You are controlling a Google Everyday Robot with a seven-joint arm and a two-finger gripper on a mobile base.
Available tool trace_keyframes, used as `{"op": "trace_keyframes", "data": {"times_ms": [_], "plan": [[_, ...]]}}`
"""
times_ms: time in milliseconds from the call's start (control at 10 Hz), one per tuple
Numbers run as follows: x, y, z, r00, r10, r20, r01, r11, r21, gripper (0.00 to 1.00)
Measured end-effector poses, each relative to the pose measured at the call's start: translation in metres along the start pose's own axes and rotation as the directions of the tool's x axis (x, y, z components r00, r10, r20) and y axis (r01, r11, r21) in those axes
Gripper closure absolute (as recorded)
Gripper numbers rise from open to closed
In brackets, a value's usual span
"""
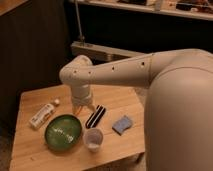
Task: Pick up the ceramic cup
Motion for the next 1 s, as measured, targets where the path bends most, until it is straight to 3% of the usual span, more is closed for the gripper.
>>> {"op": "trace_keyframes", "data": {"times_ms": [300,400,600,800,1000], "plan": [[-0.003,-0.021,-0.001,0.999,-0.009,0.031,0.010,0.999,-0.044,0.35],[0.000,-0.046,-0.003,0.998,-0.008,0.063,0.014,0.995,-0.101,0.35],[0.005,-0.084,-0.004,0.995,0.000,0.099,0.017,0.985,-0.171,0.35],[0.011,-0.129,-0.006,0.991,-0.003,0.133,0.044,0.950,-0.310,0.35],[0.020,-0.137,-0.012,0.988,-0.043,0.146,0.098,0.912,-0.397,0.35]]}}
